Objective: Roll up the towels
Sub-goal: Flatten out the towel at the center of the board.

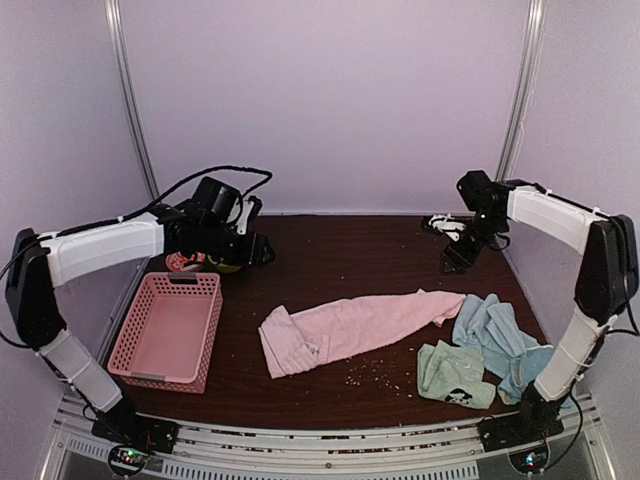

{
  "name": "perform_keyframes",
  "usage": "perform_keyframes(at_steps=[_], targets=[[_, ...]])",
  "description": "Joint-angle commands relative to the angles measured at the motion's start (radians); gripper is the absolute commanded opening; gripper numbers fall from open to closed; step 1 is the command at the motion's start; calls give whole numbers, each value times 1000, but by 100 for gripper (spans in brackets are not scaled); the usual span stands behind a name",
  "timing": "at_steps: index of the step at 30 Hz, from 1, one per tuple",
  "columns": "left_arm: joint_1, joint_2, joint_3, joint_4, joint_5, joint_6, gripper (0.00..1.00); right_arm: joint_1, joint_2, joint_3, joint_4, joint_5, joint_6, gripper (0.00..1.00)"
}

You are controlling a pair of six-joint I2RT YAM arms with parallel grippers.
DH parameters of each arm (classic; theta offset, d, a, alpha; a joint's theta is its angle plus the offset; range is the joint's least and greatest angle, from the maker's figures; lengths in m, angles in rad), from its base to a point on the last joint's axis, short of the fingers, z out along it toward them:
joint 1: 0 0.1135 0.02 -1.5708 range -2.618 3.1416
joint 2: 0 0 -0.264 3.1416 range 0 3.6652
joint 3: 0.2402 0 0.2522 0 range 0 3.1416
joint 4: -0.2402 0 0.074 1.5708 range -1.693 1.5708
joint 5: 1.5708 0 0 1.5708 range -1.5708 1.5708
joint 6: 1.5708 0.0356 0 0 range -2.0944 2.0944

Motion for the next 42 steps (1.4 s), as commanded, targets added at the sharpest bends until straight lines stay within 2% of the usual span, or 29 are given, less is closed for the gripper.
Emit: perform_keyframes(at_steps=[1,5,8,13,18,20,22,24,25,28,32,33,35,38,40,41,42], targets=[[13,198,65,-206,101,-16,58,-41,149,63,-43,73,133,73],[14,228,62,-252,110,-22,58,-44,231,78,-75,60,142,80],[14,236,48,-275,113,-18,59,-46,282,66,-99,6,140,81],[14,251,13,-159,322,-60,59,-43,365,81,-139,-129,129,81],[7,337,42,-131,387,-55,58,-32,418,108,-159,-164,124,74],[2,376,68,-131,388,-36,53,-28,423,113,-168,-175,114,63],[1,407,115,-132,387,-18,38,-27,423,129,-167,-186,116,42],[2,432,176,-140,387,13,9,-26,427,180,-186,-197,118,12],[3,447,222,-156,378,31,0,-26,429,227,-199,-200,120,2],[10,458,394,-207,303,91,0,-30,417,421,-218,-173,148,0],[10,371,625,-268,79,196,0,-60,340,670,-162,-128,194,0],[11,335,642,-268,26,216,0,-72,291,652,-110,-135,186,0],[10,224,593,-220,-21,264,0,-94,164,507,12,-163,149,0],[11,98,372,-150,-6,265,0,-102,-104,130,201,-215,41,0],[11,49,238,-126,43,255,0,-92,-245,-122,270,-220,-77,1],[11,33,177,-119,62,250,0,-84,-303,-236,275,-205,-150,9],[10,17,125,-106,75,244,0,-75,-350,-326,268,-183,-219,25]])
